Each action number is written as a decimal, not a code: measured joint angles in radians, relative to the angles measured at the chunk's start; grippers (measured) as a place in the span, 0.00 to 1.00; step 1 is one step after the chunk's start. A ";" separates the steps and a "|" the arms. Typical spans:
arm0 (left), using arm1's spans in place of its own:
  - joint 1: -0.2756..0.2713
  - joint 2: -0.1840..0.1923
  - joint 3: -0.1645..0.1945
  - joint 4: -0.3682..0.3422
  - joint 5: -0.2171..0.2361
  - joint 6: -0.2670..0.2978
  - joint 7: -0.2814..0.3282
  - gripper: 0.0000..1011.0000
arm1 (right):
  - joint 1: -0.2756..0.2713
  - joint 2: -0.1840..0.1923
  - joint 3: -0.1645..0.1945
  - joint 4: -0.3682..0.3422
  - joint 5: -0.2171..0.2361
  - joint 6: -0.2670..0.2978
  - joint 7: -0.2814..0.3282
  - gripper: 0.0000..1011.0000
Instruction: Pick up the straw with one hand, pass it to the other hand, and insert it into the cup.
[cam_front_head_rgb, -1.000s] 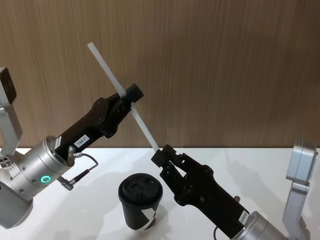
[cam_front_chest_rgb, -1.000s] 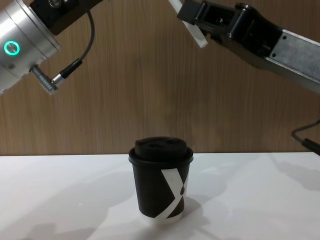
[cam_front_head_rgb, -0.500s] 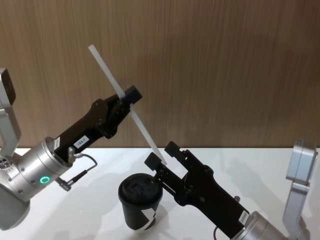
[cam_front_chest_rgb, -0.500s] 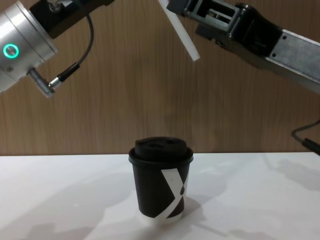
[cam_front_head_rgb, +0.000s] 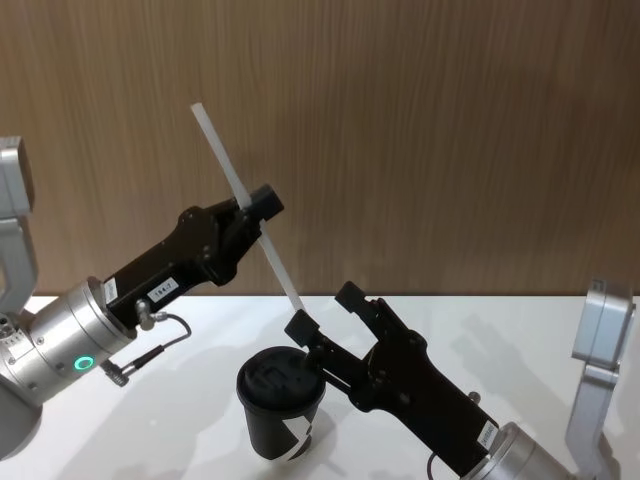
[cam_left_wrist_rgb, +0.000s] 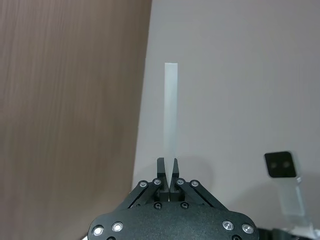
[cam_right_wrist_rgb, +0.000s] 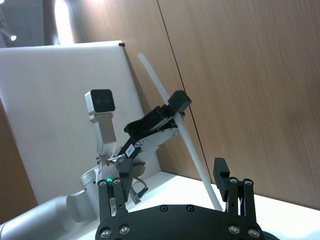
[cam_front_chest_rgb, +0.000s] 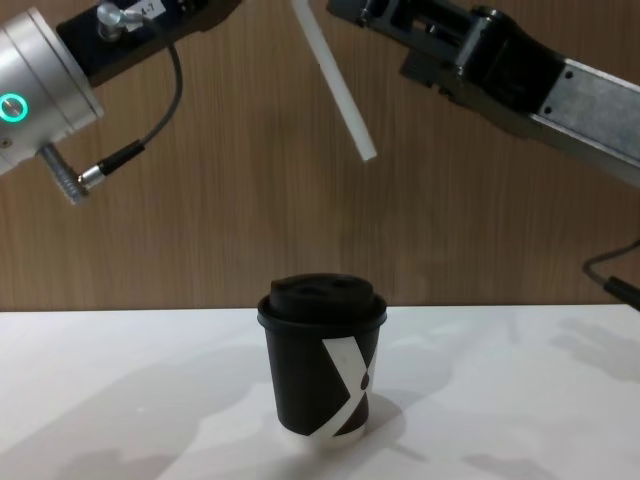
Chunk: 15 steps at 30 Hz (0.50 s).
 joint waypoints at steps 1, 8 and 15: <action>0.001 0.006 0.003 -0.006 0.015 0.000 0.018 0.00 | 0.000 0.000 0.000 0.000 0.000 0.000 0.000 0.99; 0.006 0.026 0.012 -0.024 0.077 -0.001 0.101 0.00 | 0.000 0.000 0.000 0.000 0.000 0.000 0.000 0.99; 0.005 0.030 0.022 -0.025 0.145 -0.001 0.193 0.00 | 0.000 0.000 0.000 0.000 0.000 0.000 0.000 0.99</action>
